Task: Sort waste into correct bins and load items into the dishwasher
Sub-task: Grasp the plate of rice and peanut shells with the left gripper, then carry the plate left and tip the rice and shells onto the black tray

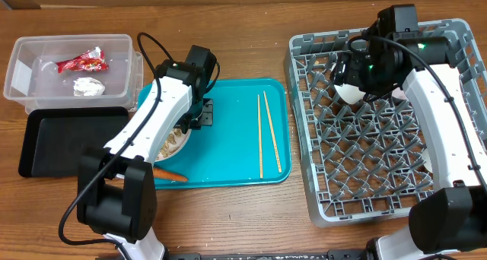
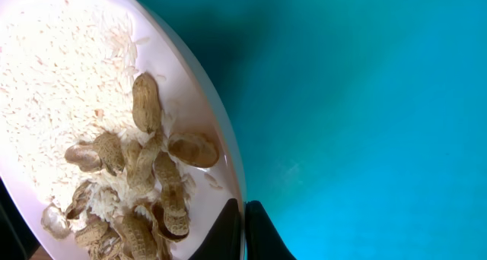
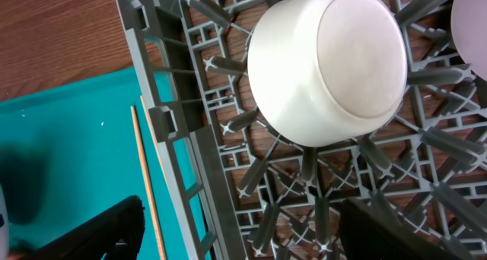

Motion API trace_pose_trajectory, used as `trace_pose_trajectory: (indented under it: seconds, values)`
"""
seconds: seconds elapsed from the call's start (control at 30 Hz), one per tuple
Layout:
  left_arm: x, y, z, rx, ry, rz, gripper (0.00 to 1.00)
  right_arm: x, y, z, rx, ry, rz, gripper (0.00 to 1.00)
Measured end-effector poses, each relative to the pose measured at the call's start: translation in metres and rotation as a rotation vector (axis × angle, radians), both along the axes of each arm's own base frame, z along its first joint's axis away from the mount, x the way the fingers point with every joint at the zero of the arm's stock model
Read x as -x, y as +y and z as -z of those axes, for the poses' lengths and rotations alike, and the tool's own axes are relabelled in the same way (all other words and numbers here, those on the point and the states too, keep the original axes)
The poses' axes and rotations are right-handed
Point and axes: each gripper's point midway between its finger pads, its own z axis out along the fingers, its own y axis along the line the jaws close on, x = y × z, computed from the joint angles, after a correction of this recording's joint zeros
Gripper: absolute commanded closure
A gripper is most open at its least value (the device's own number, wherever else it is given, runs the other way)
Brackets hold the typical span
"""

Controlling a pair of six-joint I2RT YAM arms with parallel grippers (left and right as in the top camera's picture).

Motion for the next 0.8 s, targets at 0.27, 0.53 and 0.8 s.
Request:
trace_pose_trajectory:
  seconds: [0.27,0.53,0.8]
  values:
    - [0.001,0.003,-0.001,-0.016,0.002,-0.004,0.96,0.000,0.000,0.000,0.000,0.000,0.000,0.16]
    - [-0.001,0.005,-0.015,-0.033,0.003,-0.004,0.96,0.000,0.000,0.000,0.000,0.000,0.000,0.16]
    - [-0.004,0.007,-0.027,-0.043,-0.007,-0.009,0.96,0.000,0.000,0.000,0.000,0.000,0.000,0.16]
